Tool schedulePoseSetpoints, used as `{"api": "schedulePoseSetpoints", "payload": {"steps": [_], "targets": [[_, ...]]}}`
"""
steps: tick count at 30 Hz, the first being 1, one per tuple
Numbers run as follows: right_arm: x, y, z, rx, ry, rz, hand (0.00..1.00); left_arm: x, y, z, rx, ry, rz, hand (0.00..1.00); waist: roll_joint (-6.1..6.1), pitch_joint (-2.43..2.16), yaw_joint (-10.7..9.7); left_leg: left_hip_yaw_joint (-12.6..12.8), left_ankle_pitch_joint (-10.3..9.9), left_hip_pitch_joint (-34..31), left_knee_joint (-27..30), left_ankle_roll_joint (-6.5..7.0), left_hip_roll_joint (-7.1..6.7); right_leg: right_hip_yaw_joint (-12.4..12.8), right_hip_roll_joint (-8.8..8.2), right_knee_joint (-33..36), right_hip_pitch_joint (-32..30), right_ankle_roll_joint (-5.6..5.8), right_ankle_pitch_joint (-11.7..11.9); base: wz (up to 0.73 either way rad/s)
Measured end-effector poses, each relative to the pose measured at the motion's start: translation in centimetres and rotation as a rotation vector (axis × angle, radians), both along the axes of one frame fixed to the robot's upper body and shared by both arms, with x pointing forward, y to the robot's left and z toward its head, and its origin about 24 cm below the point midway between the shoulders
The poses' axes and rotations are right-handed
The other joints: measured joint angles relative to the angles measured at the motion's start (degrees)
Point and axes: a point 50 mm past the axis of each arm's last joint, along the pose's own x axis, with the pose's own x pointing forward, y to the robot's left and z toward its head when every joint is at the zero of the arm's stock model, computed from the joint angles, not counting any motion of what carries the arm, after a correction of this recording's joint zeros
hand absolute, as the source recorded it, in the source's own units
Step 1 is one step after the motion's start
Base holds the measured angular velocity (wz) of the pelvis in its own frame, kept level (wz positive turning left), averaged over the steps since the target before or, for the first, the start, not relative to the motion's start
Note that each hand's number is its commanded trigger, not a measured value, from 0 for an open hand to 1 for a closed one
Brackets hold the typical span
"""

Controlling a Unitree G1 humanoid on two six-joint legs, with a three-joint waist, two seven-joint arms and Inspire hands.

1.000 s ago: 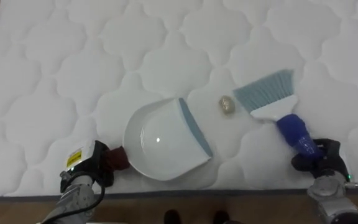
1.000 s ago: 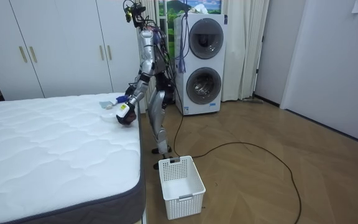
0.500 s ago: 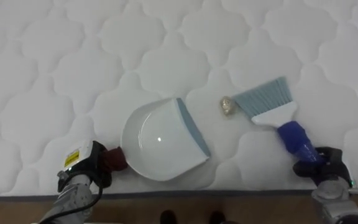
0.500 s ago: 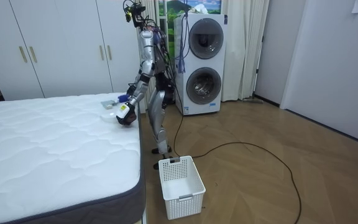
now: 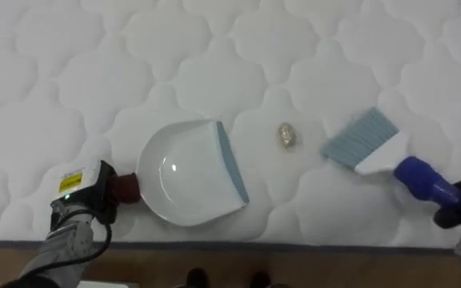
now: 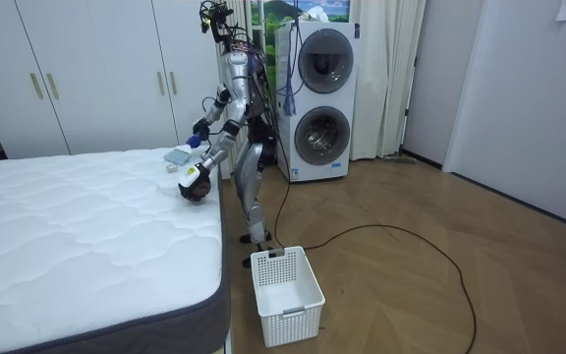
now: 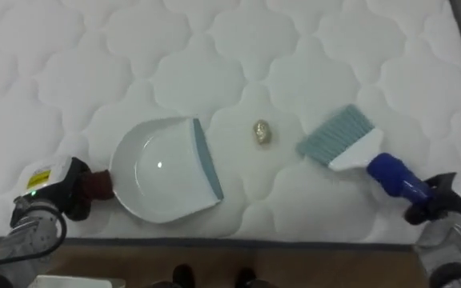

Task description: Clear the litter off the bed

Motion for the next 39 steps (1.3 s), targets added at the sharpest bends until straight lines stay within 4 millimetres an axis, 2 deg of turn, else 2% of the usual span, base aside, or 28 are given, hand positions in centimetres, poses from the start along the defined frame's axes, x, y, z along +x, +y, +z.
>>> {"api": "schedulePoseSetpoints", "payload": {"steps": [3, 7, 10, 12, 17, 21, 27, 31, 39], "targets": [[1.5, -1.1, 2.3, -0.166, 0.082, 0.117, 1.0, 0.0, 0.3, 0.2, 0.019, 0.001, -0.001, 1.0, -0.69, -0.07, 0.5, 0.0, 0.0, 0.1, 0.1, -0.06, 0.32, -0.3, 0.15, 0.0, 0.1, -0.34, 0.2, 0.0], [3.3, -1.4, 4.9, -0.36, 0.13, 0.261, 1.0, 0.2, 1.4, 0.8, 0.062, -0.002, 0.002, 1.0, -1.4, -0.02, 1.0, 0.0, 0.1, 0.1, 0.0, -0.27, 0.6, -0.5, 0.36, 0.0, 0.0, -0.74, 0.5, -0.03], [4.8, -0.5, 6.5, -0.523, 0.168, 0.415, 1.0, 0.6, 2.2, 1.9, 0.108, -0.015, -0.007, 1.0, -2.75, 0.06, 1.9, 0.2, 0.2, 0.0, 0.0, -0.6, 1.03, -0.4, 0.87, -0.4, -0.1, -1.1, 0.7, -0.04], [5.7, -0.1, 7.4, -0.604, 0.187, 0.475, 1.0, 0.9, 2.5, 2.5, 0.146, -0.026, -0.03, 1.0, -3.22, 0.06, 2.1, 0.0, 0.3, 0.0, -0.2, -0.77, 1.33, -0.7, 1.18, -1.2, 0.2, -1.28, 1.0, 0.0], [6.6, 0.3, 9.5, -0.82, 0.225, 0.608, 1.0, 1.6, 2.3, 3.8, 0.212, -0.063, -0.093, 1.0, -4.01, -0.02, 2.8, -0.8, 0.3, -0.7, 0.0, -0.86, 1.41, -1.8, 1.26, -2.0, 0.7, -1.34, 1.1, 0.09], [7.6, 2.0, 10.4, -0.956, 0.214, 0.729, 1.0, 1.8, 2.1, 4.0, 0.215, -0.045, -0.115, 1.0, -4.53, 0.14, 3.2, -1.5, 0.3, -0.6, 0.1, -0.86, 1.34, -2.5, 1.26, -2.5, 1.3, -1.26, 1.2, 0.06], [8.4, 4.8, 11.0, -1.003, 0.127, 0.835, 1.0, 2.0, 1.8, 4.0, 0.19, -0.021, -0.142, 1.0, -4.67, 0.21, 4.0, -2.1, 0.3, -0.6, 0.0, -0.92, 1.37, -3.4, 1.47, -4.1, 2.2, -1.04, 1.3, 0.06], [8.1, 5.5, 10.4, -0.994, 0.12, 0.876, 1.0, 2.2, 1.5, 4.1, 0.175, -0.009, -0.169, 1.0, -4.66, 0.23, 5.1, -2.4, 0.1, -0.7, 0.0, -0.87, 1.3, -3.6, 1.51, -4.5, 2.4, -0.89, 1.4, 0.03], [8.6, 7.4, 10.9, -0.96, 0.053, 0.924, 1.0, 2.3, 1.7, 4.5, 0.184, -0.006, -0.177, 1.0, -4.65, 0.24, 5.1, -2.4, 0.0, -0.8, -0.1, -0.99, 1.41, -3.6, 1.76, -4.7, 2.6, -0.9, 1.5, 0.0]]}}
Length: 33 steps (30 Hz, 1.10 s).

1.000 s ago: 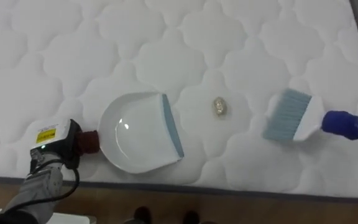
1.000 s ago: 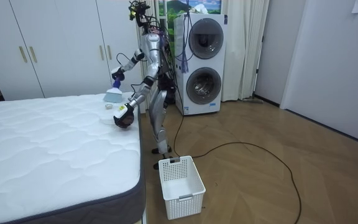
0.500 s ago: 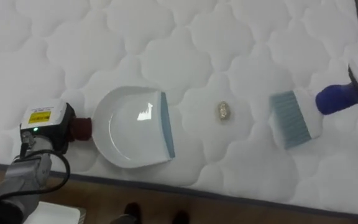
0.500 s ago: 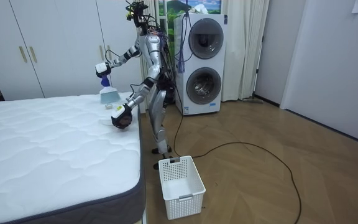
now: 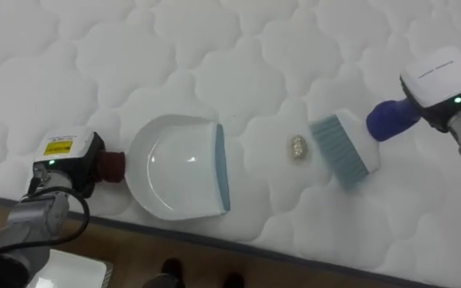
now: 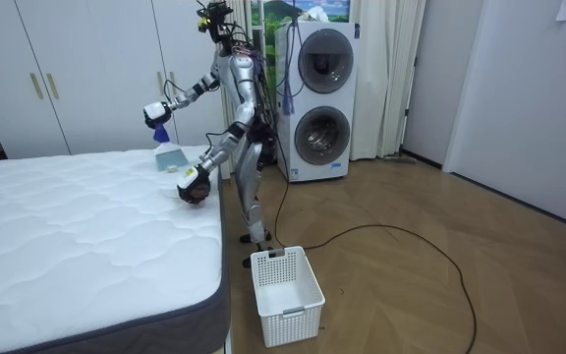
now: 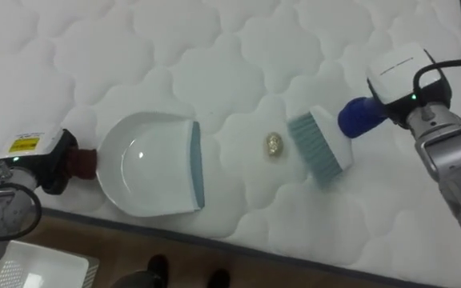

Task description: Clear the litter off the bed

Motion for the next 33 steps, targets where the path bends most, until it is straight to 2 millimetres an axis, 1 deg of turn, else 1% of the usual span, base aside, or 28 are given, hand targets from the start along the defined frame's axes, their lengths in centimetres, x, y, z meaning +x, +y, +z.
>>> {"api": "schedulePoseSetpoints", "payload": {"steps": [5, 6, 8, 9, 11, 13, 17, 22, 24, 27, 30, 33], "targets": [[0.2, 1.0, -0.6, 0.09, 0.002, -0.002, 1.0, 0.0, 0.0, 0.0, 0.0, -0.002, -0.002, 1.0, 0.15, 0.1, -0.1, 0.0, -0.4, 0.0, 0.0, -0.09, 0.17, -0.1, 0.06, 0.4, -0.2, 0.0, 0.0, 0.0], [0.2, 1.1, -0.6, 0.118, 0.004, -0.008, 1.0, 0.1, -0.1, 0.1, 0.0, -0.005, -0.003, 1.0, 0.25, 0.18, -0.2, 0.0, -0.6, -0.1, 0.1, -0.07, 0.28, -0.3, 0.05, 0.5, -0.3, 0.0, 0.0, 0.0], [0.3, 1.1, -0.7, 0.156, 0.011, -0.022, 1.0, 0.1, -0.2, 0.2, -0.001, -0.011, -0.008, 1.0, 0.28, 0.2, 0.0, 0.1, -0.7, -0.2, 0.3, -0.07, 0.38, -0.9, -0.06, 0.5, -0.4, 0.0, 0.0, 0.0], [0.3, 1.1, -0.7, 0.178, 0.016, -0.031, 1.0, 0.2, -0.3, 0.4, 0.0, -0.017, -0.014, 1.0, 0.31, 0.21, 0.0, 0.1, -0.7, -0.2, 0.3, -0.07, 0.41, -0.8, -0.02, 0.6, -0.4, -0.01, 0.0, -0.05], [0.3, 1.3, -0.8, 0.213, 0.023, -0.039, 1.0, 0.3, -0.4, 0.5, 0.013, -0.022, -0.025, 1.0, 0.52, 0.34, 0.0, 0.2, -0.9, -0.3, 0.5, -0.13, 0.52, -0.7, 0.1, 0.6, -0.5, -0.05, 0.0, -0.05], [0.4, 2.0, -1.0, 0.258, 0.024, -0.03, 1.0, 0.3, -0.4, 0.5, 0.019, -0.022, -0.023, 1.0, 1.17, 0.54, -0.2, 0.2, -0.9, -0.3, 0.7, -0.2, 0.6, -0.6, 0.22, 0.6, -0.5, -0.07, 0.0, -0.04], [0.6, 2.6, -0.9, 0.322, 0.023, -0.026, 1.0, 0.2, -0.7, 0.2, 0.018, -0.017, -0.031, 1.0, 2.6, 0.39, -0.2, 0.2, -0.9, -0.4, 0.7, -0.2, 0.61, -0.5, 0.24, 0.7, -0.6, -0.07, 0.0, 0.0], [0.7, 3.6, -1.5, 0.399, 0.053, -0.032, 1.0, 0.2, -0.9, 0.1, 0.018, -0.016, -0.028, 1.0, 4.17, 0.37, -0.6, 0.2, -0.9, -0.4, 0.7, -0.2, 0.59, -0.5, 0.25, 0.7, -0.6, -0.07, 0.0, 0.0], [0.8, 3.9, -1.7, 0.431, 0.064, -0.039, 1.0, 0.2, -0.9, 0.1, 0.018, -0.016, -0.025, 1.0, 4.55, 0.37, -0.8, 0.2, -0.9, -0.4, 0.7, -0.2, 0.59, -0.5, 0.25, 0.8, -0.6, -0.07, 0.0, 0.0], [0.8, 3.9, -1.9, 0.466, 0.084, -0.055, 1.0, 0.1, -1.1, -0.2, 0.012, -0.012, -0.016, 1.0, 5.17, 0.22, -0.9, 0.2, -0.9, -0.4, 0.8, -0.2, 0.59, -0.4, 0.24, 0.9, -0.6, -0.08, 0.0, 0.0], [0.8, 4.0, -2.1, 0.517, 0.103, -0.071, 1.0, -0.1, -1.3, -0.5, 0.007, -0.003, -0.006, 1.0, 5.3, 0.17, -0.6, 0.5, -0.9, 0.0, 0.8, -0.2, 0.66, 0.0, 0.24, 1.2, -0.6, -0.08, 0.0, -0.06], [0.8, 4.4, -2.4, 0.571, 0.138, -0.084, 1.0, -0.3, -1.6, -0.8, -0.004, 0.002, -0.006, 1.0, 5.6, -0.01, -0.1, 0.8, -0.9, 0.1, 0.7, -0.2, 0.65, 0.5, 0.25, 1.3, -0.7, -0.08, 0.0, -0.05]]}}
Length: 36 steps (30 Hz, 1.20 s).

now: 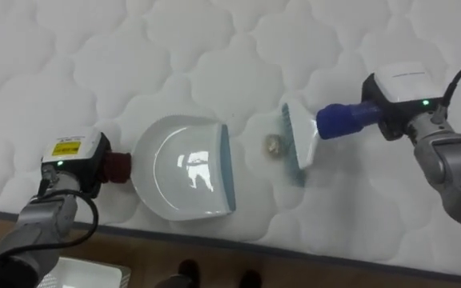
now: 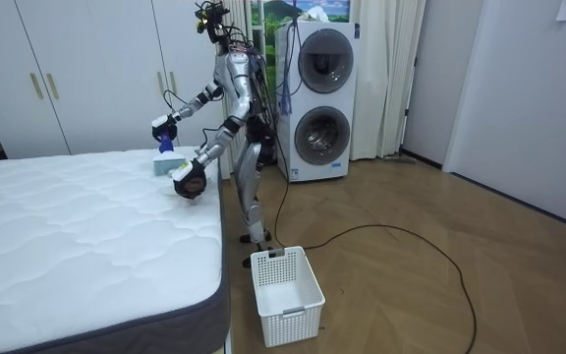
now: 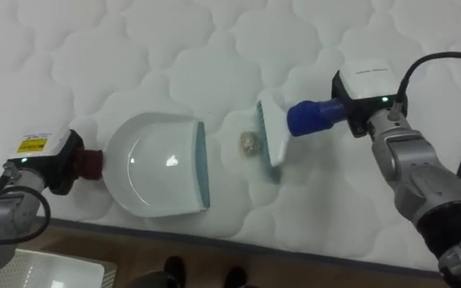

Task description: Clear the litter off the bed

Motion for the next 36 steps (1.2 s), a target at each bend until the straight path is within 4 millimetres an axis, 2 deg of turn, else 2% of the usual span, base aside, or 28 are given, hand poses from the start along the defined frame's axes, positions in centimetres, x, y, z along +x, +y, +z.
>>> {"api": "schedulePoseSetpoints", "payload": {"steps": [5, 9, 15, 21, 27, 31, 36], "targets": [[0.2, 2.6, 0.6, 0.096, 0.001, 0.07, 1.0, 0.0, -0.1, 0.0, -0.002, -0.002, -0.004, 1.0, 0.43, -0.26, 0.1, 0.1, 0.0, -0.1, 0.0, -0.02, -0.07, 0.2, -0.08, 0.5, -0.4, -0.05, 0.0, -0.03], [-0.4, 5.3, 0.3, 0.185, 0.031, 0.188, 1.0, 0.1, -0.3, 0.0, 0.002, -0.001, -0.023, 1.0, 0.66, -0.39, 0.2, -0.1, 0.0, -0.1, 0.1, -0.02, -0.23, 0.1, -0.19, 0.4, -0.4, -0.13, -0.1, 0.01], [-0.9, 6.8, -0.4, 0.298, 0.116, 0.252, 1.0, 0.0, -0.5, -0.1, -0.002, 0.005, -0.039, 1.0, 0.66, -0.39, 0.4, -0.2, 0.0, -0.3, 0.3, 0.0, -0.31, -0.1, -0.3, 0.3, -0.3, -0.12, -0.1, 0.0], [-1.2, 7.8, 0.0, 0.377, 0.173, 0.297, 1.0, 0.0, -0.5, -0.2, -0.003, 0.009, -0.04, 1.0, 0.84, -0.43, 0.2, -0.2, 0.0, -0.6, 0.4, 0.0, -0.37, 0.1, -0.34, 0.5, -0.7, -0.11, -0.3, 0.0], [-1.8, 8.3, -0.3, 0.424, 0.207, 0.335, 1.0, -0.5, -0.6, -0.6, -0.016, 0.023, -0.059, 1.0, 1.97, -1.1, 0.2, -0.2, 0.1, -0.4, 0.3, 0.02, -0.59, 0.0, -0.67, 1.0, -0.7, -0.05, -0.5, 0.0], [-2.2, 8.1, -0.8, 0.439, 0.226, 0.326, 1.0, -0.7, -0.6, -0.7, -0.028, 0.023, -0.066, 1.0, 2.02, -1.13, 0.1, -0.3, 0.1, -0.3, 0.3, 0.02, -1.0, 0.0, -1.09, 1.6, -0.8, 0.0, -1.2, 0.04], [-2.0, 7.0, -1.0, 0.566, 0.232, 0.269, 1.0, -0.9, -0.7, -0.9, -0.038, 0.027, -0.082, 1.0, 1.96, -1.1, -0.3, -0.3, 0.1, 0.2, 0.2, 0.16, -1.19, 0.0, -1.43, 2.3, -0.6, 0.04, -1.3, 0.01]]}}
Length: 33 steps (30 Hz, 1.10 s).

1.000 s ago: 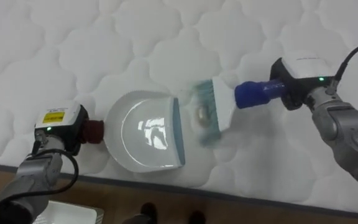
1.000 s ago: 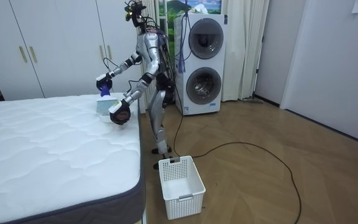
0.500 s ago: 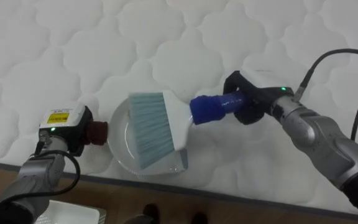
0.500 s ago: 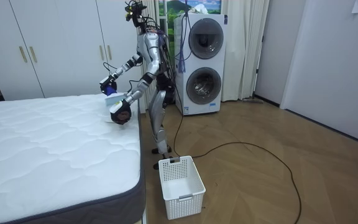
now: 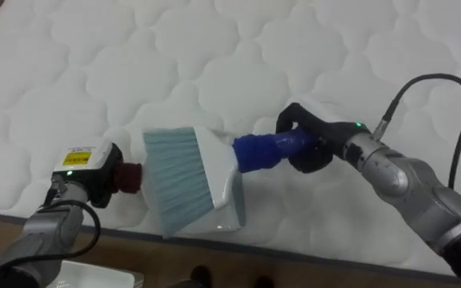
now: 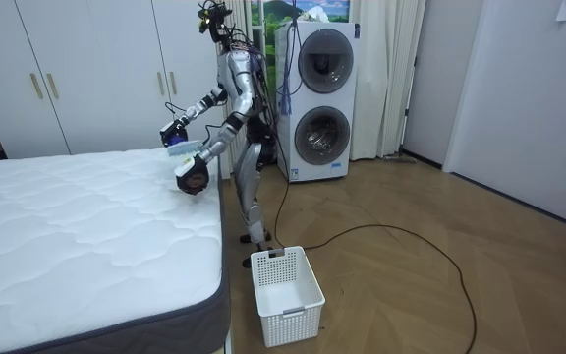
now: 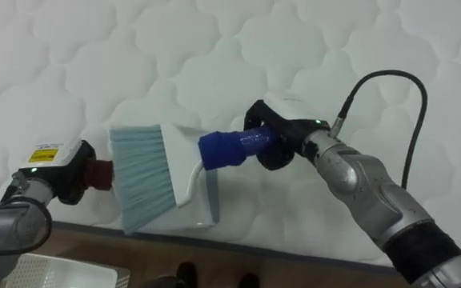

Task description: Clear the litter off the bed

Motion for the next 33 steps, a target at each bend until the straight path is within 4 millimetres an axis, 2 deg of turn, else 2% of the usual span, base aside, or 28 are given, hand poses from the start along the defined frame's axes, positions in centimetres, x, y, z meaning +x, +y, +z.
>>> {"api": "schedulePoseSetpoints", "payload": {"steps": [4, 9, 12, 13, 15, 20, 22, 24, 25, 27, 33], "targets": [[0.3, -1.6, 0.0, 0.062, 0.004, -0.09, 1.0, 0.0, -0.3, -0.1, -0.011, -0.005, -0.001, 1.0, -0.19, 0.11, -0.3, 0.1, 0.1, 0.4, -0.2, 0.21, -0.41, 0.0, -0.51, 0.1, 0.2, 0.25, -0.4, 0.02], [0.5, -3.8, 0.3, 0.222, -0.029, -0.253, 1.0, -0.5, -1.1, -0.8, -0.053, -0.021, -0.009, 1.0, -0.31, 0.14, -2.9, -0.2, 0.1, 0.7, -0.3, 0.27, -0.49, -0.4, -0.4, -0.8, 1.3, 0.63, -0.3, 0.06], [0.4, -4.9, 0.3, 0.349, -0.059, -0.361, 1.0, -0.5, -1.3, -0.7, -0.088, -0.028, -0.008, 1.0, -0.38, 0.12, -3.4, 0.1, 0.0, 0.7, -0.2, 0.41, -0.19, -0.4, -0.15, -1.4, 1.5, 0.62, -0.1, -0.04], [0.4, -5.1, 0.2, 0.368, -0.067, -0.383, 0.58, -0.4, -1.4, -0.7, -0.096, -0.033, -0.004, 1.0, -0.34, 0.12, -3.4, 0.2, 0.0, 0.7, -0.2, 0.41, -0.04, -0.3, 0.05, -1.9, 1.7, 0.63, 0.1, -0.09], [0.2, -5.8, 0.0, 0.425, -0.085, -0.451, 0.0, -0.3, -1.4, -0.5, -0.123, -0.059, 0.02, 1.0, -0.27, 0.13, -3.8, 0.1, 0.0, 1.1, -0.4, 0.4, 0.13, -0.2, 0.46, -2.6, 2.4, 0.61, 0.4, 0.0], [-0.6, -6.9, -0.4, 0.49, -0.147, -0.578, 0.0, 0.0, -2.0, 0.1, -0.181, -0.117, 0.032, 1.0, 0.34, 0.04, -4.3, -0.5, 0.0, 2.6, -1.9, 0.38, -0.11, -0.5, 0.79, -4.8, 4.5, 0.91, 0.7, 0.05], [-0.6, -7.2, -0.3, 0.526, -0.168, -0.619, 0.0, -0.2, -2.1, 0.1, -0.196, -0.129, 0.045, 1.0, 0.82, -0.18, -4.4, -0.4, 0.0, 3.4, -2.2, 0.37, -0.3, 0.0, 0.69, -4.9, 5.1, 0.97, 0.8, -0.04], [-0.8, -7.7, -0.1, 0.568, -0.196, -0.672, 0.0, -0.7, -2.3, -0.2, -0.222, -0.136, 0.06, 1.0, 1.84, -0.72, -4.5, -0.4, 0.0, 5.3, -3.7, 0.37, -0.82, 0.3, 0.36, -5.0, 6.1, 1.13, 0.7, -0.02], [-0.9, -7.9, -0.2, 0.576, -0.199, -0.685, 0.0, -0.8, -2.4, -0.3, -0.229, -0.135, 0.064, 1.0, 1.99, -0.8, -4.6, -0.4, 0.0, 6.0, -4.2, 0.37, -0.94, 0.3, 0.33, -5.0, 6.6, 1.16, 0.7, 0.0], [-1.7, -8.4, -0.9, 0.583, -0.196, -0.727, 0.0, -1.8, -2.4, -0.8, -0.247, -0.128, 0.082, 1.0, 2.44, -1.08, -4.5, -0.3, 0.0, 9.0, -5.3, 0.36, -1.05, 0.3, 0.53, -6.7, 9.9, 1.28, 0.6, 0.0], [-4.6, -9.1, -3.3, 0.592, -0.176, -0.825, 0.0, -3.8, -2.2, -1.6, -0.297, -0.128, 0.139, 1.0, 2.65, -1.22, -4.7, -0.3, 0.0, 14.4, -7.0, 0.29, -1.17, 0.2, 0.87, -9.1, 15.6, 1.53, 0.5, 0.0]]}}
